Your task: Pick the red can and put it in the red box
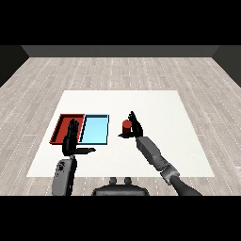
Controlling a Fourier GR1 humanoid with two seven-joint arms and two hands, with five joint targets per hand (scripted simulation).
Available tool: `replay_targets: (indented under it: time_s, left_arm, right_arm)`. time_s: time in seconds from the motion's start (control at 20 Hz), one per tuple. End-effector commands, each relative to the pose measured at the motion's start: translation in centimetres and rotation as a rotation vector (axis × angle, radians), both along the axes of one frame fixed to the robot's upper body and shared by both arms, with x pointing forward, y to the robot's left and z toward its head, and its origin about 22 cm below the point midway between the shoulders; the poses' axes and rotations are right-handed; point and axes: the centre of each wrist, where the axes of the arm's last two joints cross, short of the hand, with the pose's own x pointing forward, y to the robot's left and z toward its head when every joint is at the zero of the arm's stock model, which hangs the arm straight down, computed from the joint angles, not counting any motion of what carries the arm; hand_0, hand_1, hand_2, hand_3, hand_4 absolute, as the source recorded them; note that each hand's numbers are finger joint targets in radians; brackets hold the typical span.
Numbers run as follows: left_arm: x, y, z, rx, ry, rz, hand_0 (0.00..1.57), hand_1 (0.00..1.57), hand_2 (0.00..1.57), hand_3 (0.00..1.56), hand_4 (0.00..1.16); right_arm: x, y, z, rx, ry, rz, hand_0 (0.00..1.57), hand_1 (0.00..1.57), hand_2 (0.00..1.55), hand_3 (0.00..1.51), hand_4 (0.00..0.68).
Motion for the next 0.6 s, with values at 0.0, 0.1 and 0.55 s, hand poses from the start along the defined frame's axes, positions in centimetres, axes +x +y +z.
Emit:
replay_targets:
  time_s: [0.0,0.1,0.55]
  left_arm:
    - [0.8,-0.4,-0.8,0.015,0.004,-0.008,0.00,0.00,0.00,0.00,0.00]
    - [1.6,-0.8,0.0,-0.024,0.012,-0.019,0.00,0.00,0.00,0.00,0.00]
    - [0.7,-1.4,0.9,-0.006,-0.001,0.010,0.00,0.00,0.00,0.00,0.00]
  right_arm:
    - [-0.8,-0.2,-1.3,0.027,-0.004,0.003,0.00,0.00,0.00,0.00,0.000]
    - [0.4,0.1,0.0,0.022,0.019,-0.001,0.00,0.00,0.00,0.00,0.000]
    - [0.9,0.9,0.6,-0.093,0.051,-0.048,0.00,0.00,0.00,0.00,0.000]
